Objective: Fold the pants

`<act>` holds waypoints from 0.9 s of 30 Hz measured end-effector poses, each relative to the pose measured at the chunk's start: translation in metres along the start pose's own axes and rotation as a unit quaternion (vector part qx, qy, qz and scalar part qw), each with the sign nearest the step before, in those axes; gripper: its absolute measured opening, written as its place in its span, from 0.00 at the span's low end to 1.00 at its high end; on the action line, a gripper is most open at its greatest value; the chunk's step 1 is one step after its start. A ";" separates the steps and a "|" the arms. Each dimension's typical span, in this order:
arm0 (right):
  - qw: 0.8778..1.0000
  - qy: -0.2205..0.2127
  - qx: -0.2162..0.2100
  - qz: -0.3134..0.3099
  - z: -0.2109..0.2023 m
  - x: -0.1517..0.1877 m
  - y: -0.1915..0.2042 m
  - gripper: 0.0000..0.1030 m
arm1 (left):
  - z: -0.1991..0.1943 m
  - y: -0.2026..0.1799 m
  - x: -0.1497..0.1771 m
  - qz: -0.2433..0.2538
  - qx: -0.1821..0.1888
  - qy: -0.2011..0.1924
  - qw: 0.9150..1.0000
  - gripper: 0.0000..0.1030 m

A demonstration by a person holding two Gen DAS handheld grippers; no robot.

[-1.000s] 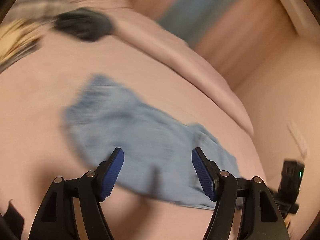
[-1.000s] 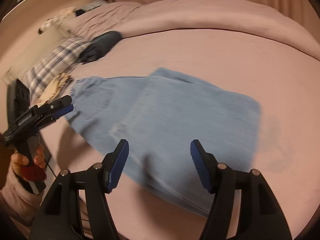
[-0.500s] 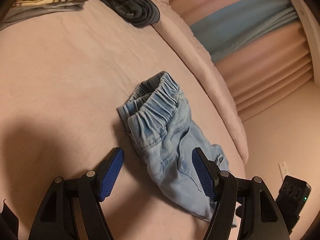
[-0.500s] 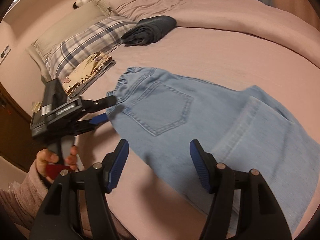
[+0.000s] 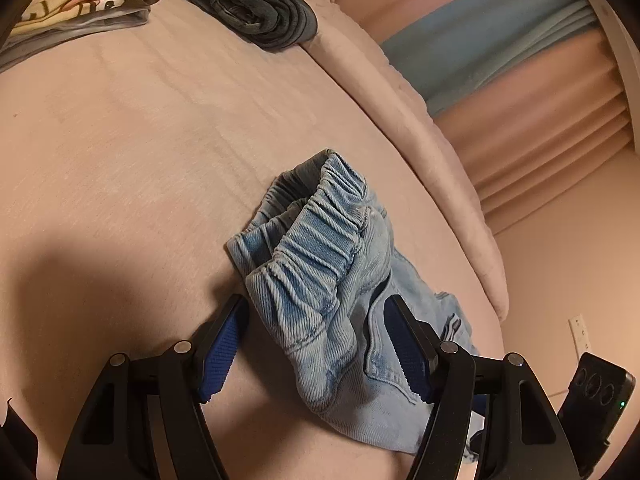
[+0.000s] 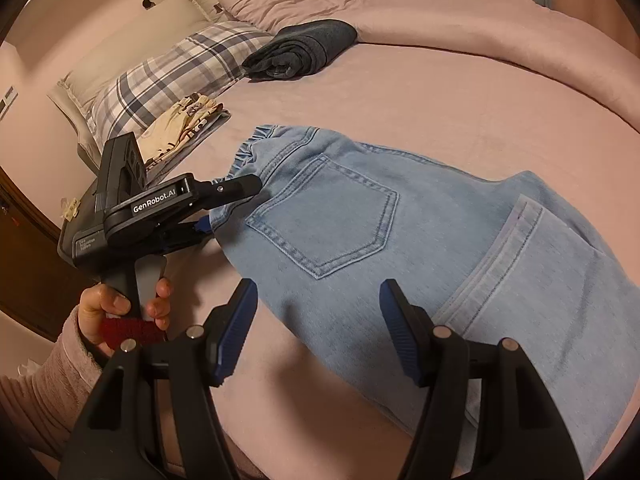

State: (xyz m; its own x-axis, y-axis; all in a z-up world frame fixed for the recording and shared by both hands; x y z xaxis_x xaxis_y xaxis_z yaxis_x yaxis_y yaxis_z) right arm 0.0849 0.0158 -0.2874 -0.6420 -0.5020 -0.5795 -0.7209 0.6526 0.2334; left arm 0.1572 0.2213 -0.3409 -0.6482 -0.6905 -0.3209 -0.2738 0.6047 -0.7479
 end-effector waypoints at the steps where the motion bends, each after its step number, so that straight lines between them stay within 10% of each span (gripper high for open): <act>1: 1.000 0.001 0.000 0.000 0.001 0.000 0.001 0.62 | 0.002 0.000 -0.002 0.002 0.000 0.002 1.000 0.68; 15: 1.000 0.006 0.007 0.009 0.009 -0.002 0.004 0.62 | 0.019 -0.005 -0.018 0.024 -0.012 0.034 0.999 0.71; 20: 1.000 0.000 0.009 0.015 0.007 -0.001 0.004 0.62 | 0.011 0.004 -0.015 0.012 -0.002 0.028 1.000 0.49; 27: 1.000 0.004 0.015 0.023 0.008 0.002 -0.002 0.62 | -0.004 -0.010 -0.012 0.030 0.002 0.004 1.000 0.43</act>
Point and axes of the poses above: each gripper's, at about its wrist camera, not at the fingertips, and z roughly the way its jaws point, y to its left, x to its underside, the point moved 7 cm from there along z, roughly the way its jaws point, and after that the axes turned 8 degrees about -z, right-handed, at the moved point
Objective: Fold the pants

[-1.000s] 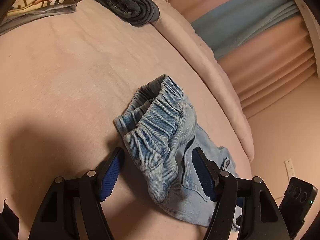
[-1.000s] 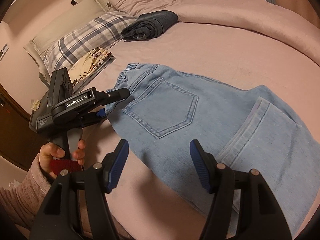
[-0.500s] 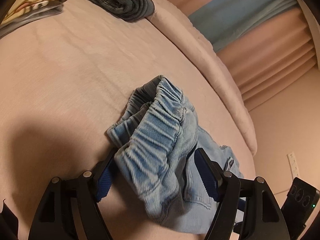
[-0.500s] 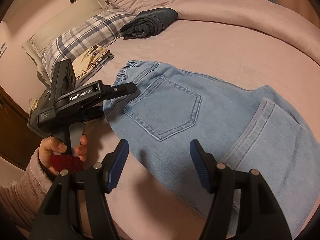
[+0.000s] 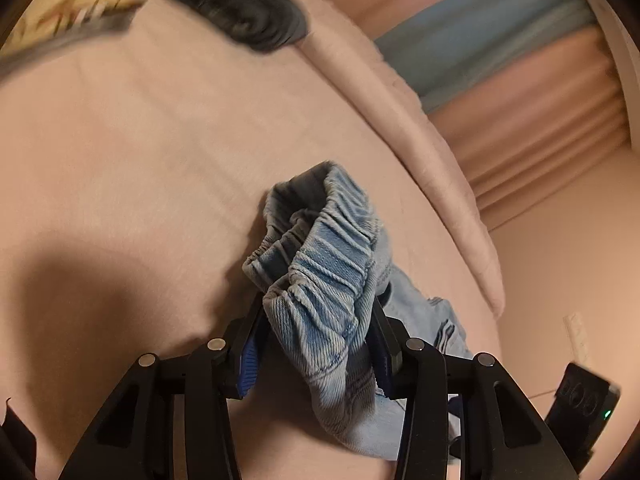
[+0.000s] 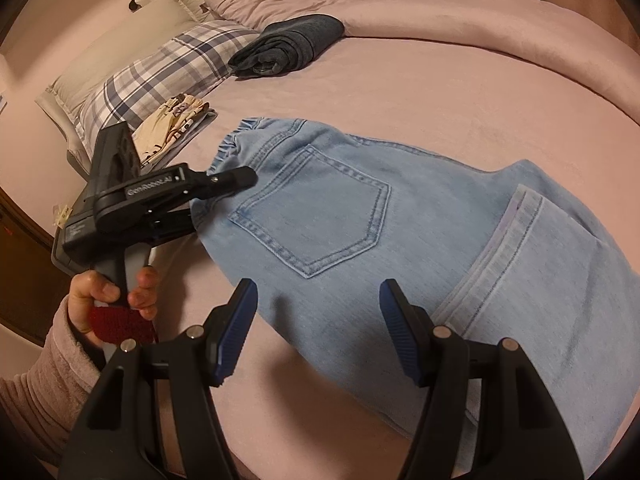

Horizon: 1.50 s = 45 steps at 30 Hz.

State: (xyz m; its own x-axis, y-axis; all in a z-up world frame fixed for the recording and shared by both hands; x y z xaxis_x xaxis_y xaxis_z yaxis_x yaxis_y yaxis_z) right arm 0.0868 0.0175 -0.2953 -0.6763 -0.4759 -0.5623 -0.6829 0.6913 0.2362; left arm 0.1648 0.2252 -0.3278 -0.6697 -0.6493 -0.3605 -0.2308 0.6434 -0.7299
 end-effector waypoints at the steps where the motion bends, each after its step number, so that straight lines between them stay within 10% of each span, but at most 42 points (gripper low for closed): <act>1: 1.000 -0.002 0.000 0.001 0.000 0.000 0.001 0.62 | -0.002 -0.006 0.001 0.019 -0.007 -0.006 1.000 0.43; 18: 0.991 -0.004 -0.003 -0.132 0.035 -0.031 0.071 0.62 | -0.009 0.029 0.013 -0.084 0.015 0.013 0.996 0.49; 27: 0.994 0.006 -0.003 -0.113 0.033 -0.023 0.063 0.62 | 0.009 0.011 0.000 -0.065 0.009 -0.003 0.998 0.73; 33: 0.996 -0.005 0.008 -0.093 0.026 -0.023 0.051 0.62 | -0.010 0.019 0.003 -0.071 0.051 -0.009 0.996 0.38; 45: 0.998 0.001 0.000 -0.069 0.034 -0.018 0.045 0.57 | -0.037 -0.069 0.015 0.080 0.051 -0.058 0.994 0.31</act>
Point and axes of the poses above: each gripper's, at about its wrist camera, not at the fingertips, and z roughly the way its jaws point, y to its left, x to its underside, the point moved 7 cm from there along z, roughly the way its jaws point, and after that the axes turned 8 degrees about -z, right-handed, at the moved point
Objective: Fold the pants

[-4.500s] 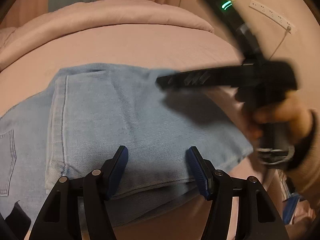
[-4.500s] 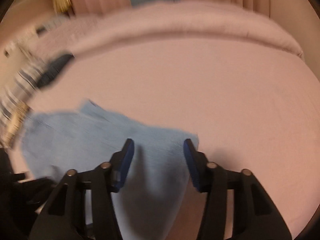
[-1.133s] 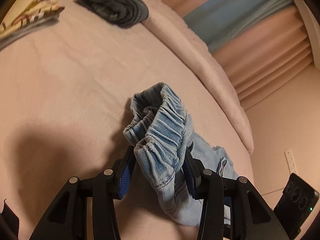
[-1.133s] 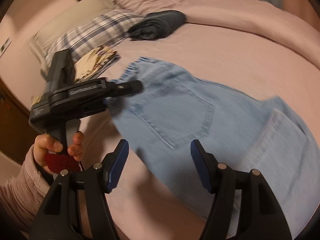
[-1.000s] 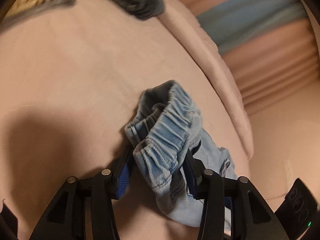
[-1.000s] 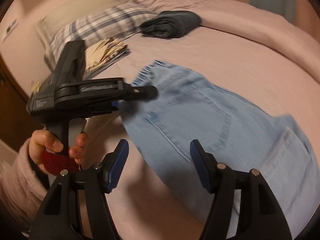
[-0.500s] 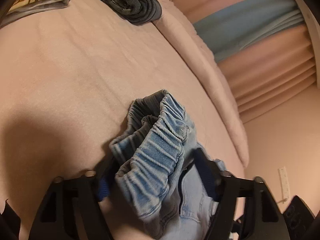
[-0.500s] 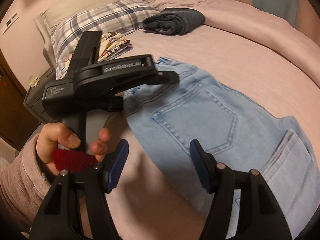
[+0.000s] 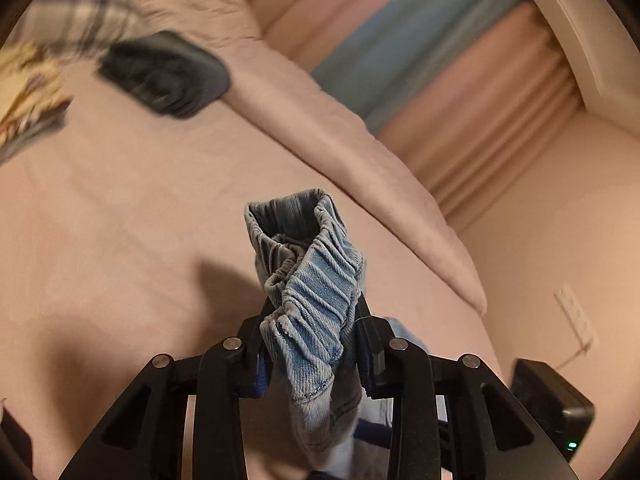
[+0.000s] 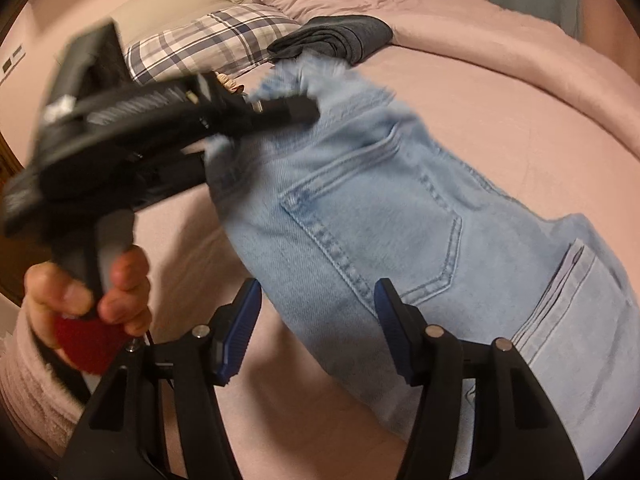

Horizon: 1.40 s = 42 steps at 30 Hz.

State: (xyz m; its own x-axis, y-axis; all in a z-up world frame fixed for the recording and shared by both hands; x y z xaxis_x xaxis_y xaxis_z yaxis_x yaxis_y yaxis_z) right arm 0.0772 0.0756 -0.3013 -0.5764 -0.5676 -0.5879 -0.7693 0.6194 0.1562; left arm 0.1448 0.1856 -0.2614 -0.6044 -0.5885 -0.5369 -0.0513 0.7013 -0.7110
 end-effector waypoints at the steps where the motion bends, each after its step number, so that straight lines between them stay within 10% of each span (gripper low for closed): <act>1: 1.000 0.001 -0.009 0.010 0.001 0.002 -0.002 0.57 | 0.001 -0.008 0.002 0.014 0.002 0.004 1.000 0.30; 14: 0.991 -0.048 -0.024 0.122 -0.056 0.028 -0.065 0.48 | 0.015 -0.064 0.020 0.118 -0.012 0.024 0.993 0.29; 20: 0.977 -0.079 -0.142 0.139 -0.084 0.028 -0.051 0.45 | 0.013 -0.057 0.016 0.105 -0.024 0.023 0.994 0.28; 25: 0.983 -0.051 -0.006 0.174 -0.073 0.034 -0.099 0.36 | 0.011 -0.069 0.024 0.114 -0.015 0.026 0.993 0.28; 30: 0.982 0.034 0.015 0.184 0.003 0.050 -0.107 0.16 | 0.012 -0.085 0.037 0.133 0.000 0.035 0.990 0.28; 32: 0.983 0.004 0.022 0.183 0.004 0.048 -0.108 0.15 | 0.014 -0.089 0.041 0.140 0.002 0.041 0.989 0.28; 38: 0.958 -0.020 -0.064 0.280 0.000 0.056 -0.124 0.13 | 0.025 -0.110 0.062 0.172 0.011 0.067 0.983 0.28; 42: 0.922 -0.060 -0.115 0.366 -0.018 0.066 -0.135 0.29 | 0.030 -0.121 0.076 0.197 0.015 0.082 0.977 0.28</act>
Point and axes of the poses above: each gripper's, at about its wrist camera, not at the fingertips, and z roughly the way its jaws point, y to its left, x to its underside, the point moved 7 cm from there along z, roughly the way its jaws point, and after that the axes turned 8 degrees about -z, right-handed, at the moved point
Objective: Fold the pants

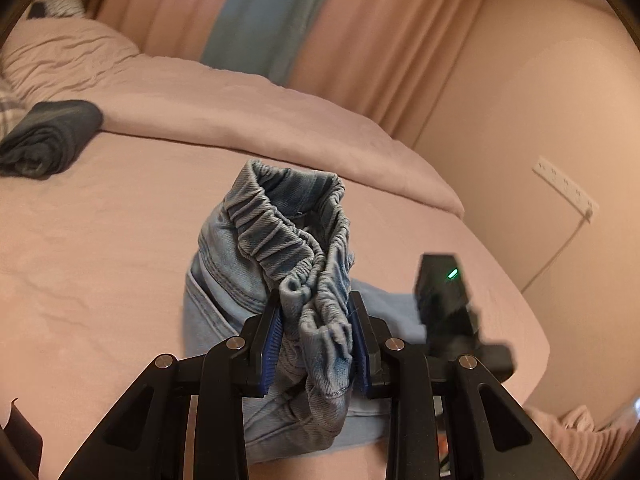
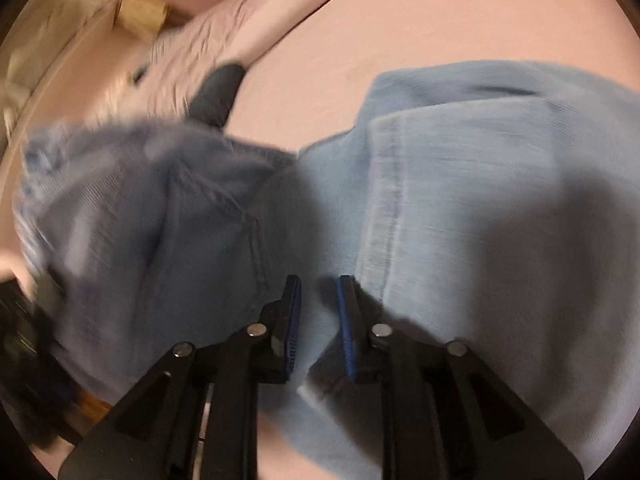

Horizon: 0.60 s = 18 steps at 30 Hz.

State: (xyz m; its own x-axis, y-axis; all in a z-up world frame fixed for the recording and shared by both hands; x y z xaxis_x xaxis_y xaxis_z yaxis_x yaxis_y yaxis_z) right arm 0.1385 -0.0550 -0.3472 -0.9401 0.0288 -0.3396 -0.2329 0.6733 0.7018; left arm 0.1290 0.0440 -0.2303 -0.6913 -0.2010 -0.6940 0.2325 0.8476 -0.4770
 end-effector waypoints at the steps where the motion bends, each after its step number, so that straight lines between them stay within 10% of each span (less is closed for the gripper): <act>1: 0.999 -0.013 -0.016 0.025 -0.010 0.001 -0.002 0.34 | 0.002 -0.002 0.001 0.001 0.004 0.003 1.000 0.28; 9: 0.983 -0.071 -0.129 0.105 -0.077 -0.018 0.011 0.86 | 0.023 -0.005 0.018 0.023 -0.006 0.032 0.999 0.28; 15: 0.992 -0.022 -0.110 0.051 -0.067 -0.017 0.060 0.86 | 0.022 -0.008 0.022 0.039 -0.009 0.037 0.999 0.28; 18: 0.999 -0.010 -0.034 0.005 -0.050 -0.035 0.071 0.84 | 0.025 -0.013 0.027 0.050 -0.009 0.046 0.998 0.28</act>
State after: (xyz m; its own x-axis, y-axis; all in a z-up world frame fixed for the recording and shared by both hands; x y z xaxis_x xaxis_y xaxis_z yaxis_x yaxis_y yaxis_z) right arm 0.1425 -0.0449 -0.2539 -0.9371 0.0505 -0.3455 -0.2413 0.6213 0.7455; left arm 0.1245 0.0157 -0.2559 -0.7255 -0.0702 -0.6846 0.2913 0.8700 -0.3979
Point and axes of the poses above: each gripper's, at about its wrist camera, not at the fingertips, and z roughly the way its jaws point, y to its left, x to its underside, the point moved 7 cm from there along z, roughly the way its jaws point, and after that the axes turned 8 degrees about -z, right-handed, at the moved point
